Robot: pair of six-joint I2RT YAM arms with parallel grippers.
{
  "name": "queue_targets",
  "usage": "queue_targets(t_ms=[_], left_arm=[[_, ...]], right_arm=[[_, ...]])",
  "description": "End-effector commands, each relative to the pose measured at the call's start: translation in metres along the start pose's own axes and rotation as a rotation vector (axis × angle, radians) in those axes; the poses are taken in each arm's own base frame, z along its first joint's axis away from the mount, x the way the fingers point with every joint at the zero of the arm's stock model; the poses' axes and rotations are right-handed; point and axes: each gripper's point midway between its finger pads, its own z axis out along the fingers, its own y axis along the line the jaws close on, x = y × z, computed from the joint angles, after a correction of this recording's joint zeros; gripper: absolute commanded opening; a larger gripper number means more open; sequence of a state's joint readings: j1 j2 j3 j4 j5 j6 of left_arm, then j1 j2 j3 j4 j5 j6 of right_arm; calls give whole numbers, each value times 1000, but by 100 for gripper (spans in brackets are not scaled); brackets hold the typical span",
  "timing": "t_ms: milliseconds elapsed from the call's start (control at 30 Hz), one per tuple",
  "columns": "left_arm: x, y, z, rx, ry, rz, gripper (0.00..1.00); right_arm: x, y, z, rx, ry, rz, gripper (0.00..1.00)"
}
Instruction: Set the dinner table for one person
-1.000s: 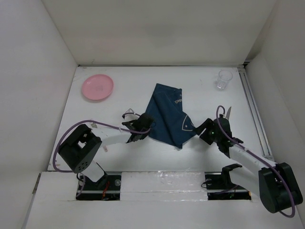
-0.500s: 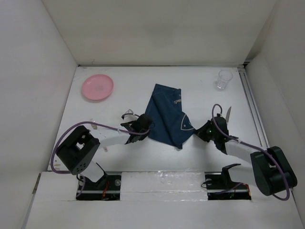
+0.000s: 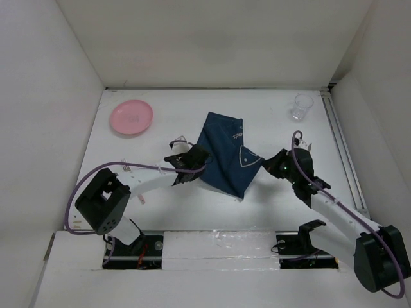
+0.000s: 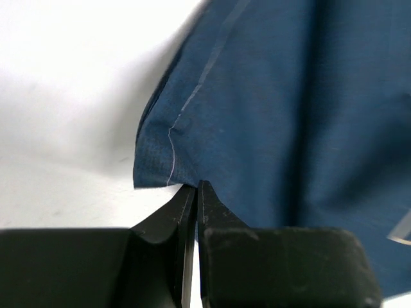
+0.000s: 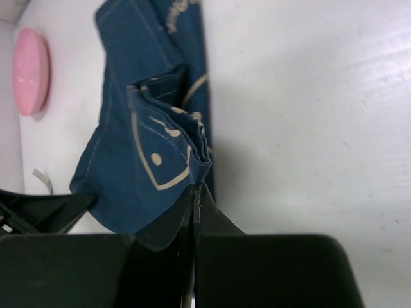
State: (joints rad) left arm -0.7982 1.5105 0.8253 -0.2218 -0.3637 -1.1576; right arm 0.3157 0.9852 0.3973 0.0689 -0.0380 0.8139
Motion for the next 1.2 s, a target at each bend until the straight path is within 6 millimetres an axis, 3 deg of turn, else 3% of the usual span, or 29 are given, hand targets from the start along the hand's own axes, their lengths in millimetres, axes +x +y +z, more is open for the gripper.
queue_targets(t_ms=[0,67,100,167,233,267,300,333,400,433,467,500,533,567,600,633,667,700,767,800,867,1000,1100,1167], left_arm=[[-49,-44,-34,92,-125,42,0],[-65,-57,-48,118,-163,58,0],[-77,-75,-60,157,-181,47,0],[-94,-84,-71,166,-212,51,0],[-123,-99,-86,200,-258,33,0],[-133,-105,-94,227,-261,29,0],[-152,-103,-95,227,-280,8,0],[-173,-114,-108,268,-314,10,0],[-198,-124,-113,305,-314,0,0],[-232,-135,-120,333,-353,-32,0],[-244,-140,-124,343,-357,-26,0],[-253,-140,-125,325,-349,-17,0],[-266,-142,-115,299,-357,-16,0],[-291,-156,-137,339,-405,-33,0],[-300,-158,-139,336,-415,-43,0],[-312,-153,-126,297,-414,-45,0],[-330,-161,-142,333,-443,-64,0],[-339,-161,-142,337,-448,-73,0],[-353,-154,-133,321,-439,-78,0],[-363,-156,-146,345,-464,-81,0],[-368,-154,-149,350,-472,-78,0],[-368,-156,-164,390,-482,-69,0],[-359,-162,-158,436,-456,-55,0],[-354,-158,-151,422,-439,-60,0]], right_arm=[[-25,31,-9,-49,-56,-91,0],[-44,50,-16,-71,-99,-117,0],[-51,55,-17,-77,-118,-117,0],[-62,72,-24,-93,-139,-159,0],[-70,75,-22,-62,-139,-194,0],[-88,94,-25,-91,-177,-248,0],[-94,99,-24,-82,-172,-279,0],[-99,107,-23,-87,-161,-314,0],[-120,131,-15,-84,-150,-381,0],[-127,139,-11,-83,-151,-397,0],[-125,139,2,-65,-111,-413,0],[-147,164,-4,-103,-162,-420,0],[-156,168,-2,-88,-180,-417,0],[-166,172,-2,-76,-208,-414,0],[-184,178,-6,-62,-261,-404,0],[-195,175,-6,-20,-301,-384,0],[-200,176,-9,-5,-318,-367,0],[-209,173,-13,15,-338,-359,0],[-222,173,-22,45,-389,-330,0],[-226,170,-23,54,-396,-325,0],[-236,172,-39,46,-437,-314,0],[-234,179,-46,3,-424,-317,0],[-234,184,-48,-21,-417,-320,0],[-230,183,-34,-27,-380,-326,0]])
